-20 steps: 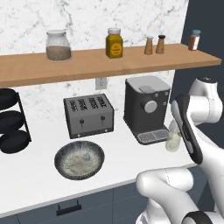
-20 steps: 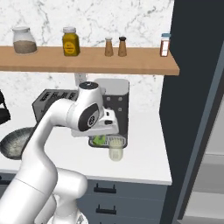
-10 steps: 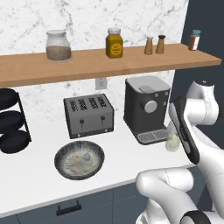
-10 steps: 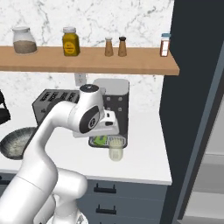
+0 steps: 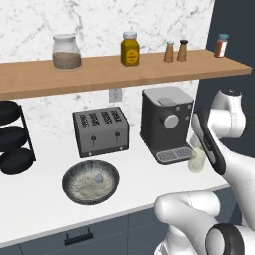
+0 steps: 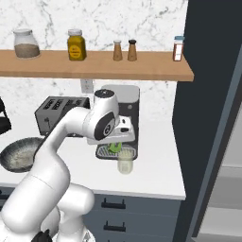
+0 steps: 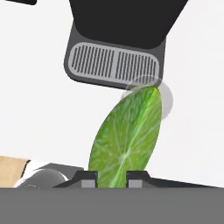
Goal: Grab a lemon wedge from the fridge and one ice cube from the ice bowl, and put them in the glass of lemonade.
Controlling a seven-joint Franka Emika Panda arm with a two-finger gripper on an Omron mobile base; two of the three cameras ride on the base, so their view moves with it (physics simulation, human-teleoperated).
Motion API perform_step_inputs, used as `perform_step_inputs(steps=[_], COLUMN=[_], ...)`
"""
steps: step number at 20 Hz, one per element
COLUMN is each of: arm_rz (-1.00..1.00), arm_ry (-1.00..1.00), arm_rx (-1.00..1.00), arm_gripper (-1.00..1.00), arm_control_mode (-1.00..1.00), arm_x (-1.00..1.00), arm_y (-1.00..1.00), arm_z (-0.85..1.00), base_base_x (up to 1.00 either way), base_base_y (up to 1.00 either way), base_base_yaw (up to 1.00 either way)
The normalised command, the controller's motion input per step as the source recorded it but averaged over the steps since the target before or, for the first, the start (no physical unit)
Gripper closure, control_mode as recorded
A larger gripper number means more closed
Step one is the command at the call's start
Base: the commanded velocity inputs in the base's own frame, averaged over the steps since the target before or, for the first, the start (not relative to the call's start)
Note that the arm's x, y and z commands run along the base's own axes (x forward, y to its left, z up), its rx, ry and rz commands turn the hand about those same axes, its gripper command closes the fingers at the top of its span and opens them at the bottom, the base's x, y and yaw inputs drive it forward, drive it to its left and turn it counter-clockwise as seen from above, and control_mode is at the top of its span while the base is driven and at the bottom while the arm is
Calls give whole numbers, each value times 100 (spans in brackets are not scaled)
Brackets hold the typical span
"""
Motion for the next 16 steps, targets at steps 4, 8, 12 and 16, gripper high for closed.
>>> perform_step_inputs(steps=[4, 8, 12, 16], arm_rz=[0, 0, 0, 0], arm_ry=[1, 1, 1, 0], arm_rx=[0, 0, 0, 0], arm_gripper=[100, 100, 100, 100], arm_control_mode=[-100, -100, -100, -100], arm_x=[30, 26, 27, 3], arm_y=[-16, -1, -12, -14], arm_z=[0, 0, -6, -24], base_base_x=[0, 0, 0, 0], base_base_y=[0, 0, 0, 0], base_base_yaw=[0, 0, 0, 0])
